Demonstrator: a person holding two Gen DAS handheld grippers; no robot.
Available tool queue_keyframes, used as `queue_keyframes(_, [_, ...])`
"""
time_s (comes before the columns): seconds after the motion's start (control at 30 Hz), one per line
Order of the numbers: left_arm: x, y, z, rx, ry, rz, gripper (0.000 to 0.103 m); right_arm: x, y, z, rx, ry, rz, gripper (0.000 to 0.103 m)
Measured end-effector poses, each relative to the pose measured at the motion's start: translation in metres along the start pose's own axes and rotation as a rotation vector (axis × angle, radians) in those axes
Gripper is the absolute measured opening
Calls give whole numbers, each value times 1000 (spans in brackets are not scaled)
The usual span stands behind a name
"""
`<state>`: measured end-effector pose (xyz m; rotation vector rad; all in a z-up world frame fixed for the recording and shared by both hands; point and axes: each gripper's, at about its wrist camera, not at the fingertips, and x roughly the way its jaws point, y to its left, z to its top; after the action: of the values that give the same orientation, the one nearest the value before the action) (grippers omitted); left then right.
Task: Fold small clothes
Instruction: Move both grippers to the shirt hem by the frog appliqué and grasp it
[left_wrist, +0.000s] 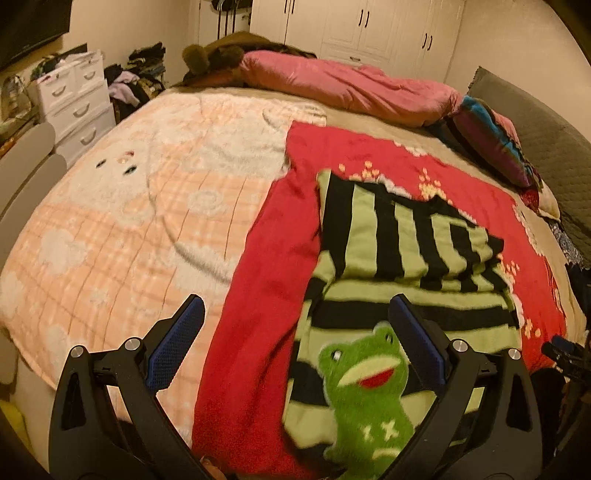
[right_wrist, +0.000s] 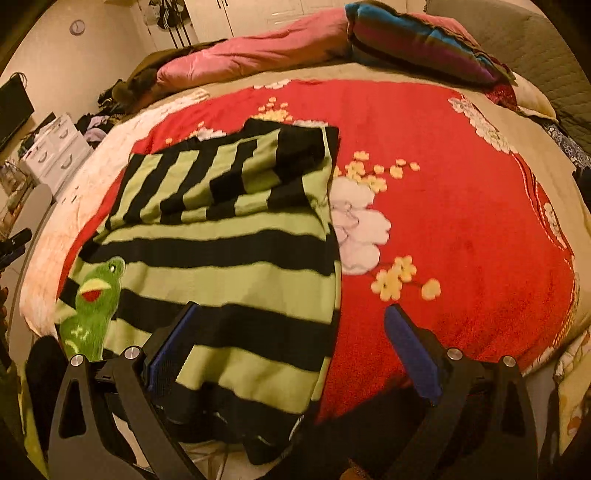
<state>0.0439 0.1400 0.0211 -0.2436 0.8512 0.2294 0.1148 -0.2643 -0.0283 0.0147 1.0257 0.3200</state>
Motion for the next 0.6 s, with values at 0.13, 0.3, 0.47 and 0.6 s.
queue_keyframes(0.13, [4, 8, -23, 11, 56, 6, 94, 1, 4, -7, -10, 23, 2, 98])
queue_keyframes(0.3, [12, 20, -48, 2, 131, -6, 94, 4, 6, -19, -13, 70, -3, 98])
queue_keyframes(0.47, [24, 23, -67, -39, 204, -87, 94, 13, 6, -35, -10, 132, 2, 98])
queue_keyframes(0.6, [37, 13, -83, -14, 267, -115, 94, 22, 9, -46, -15, 190, 9, 98])
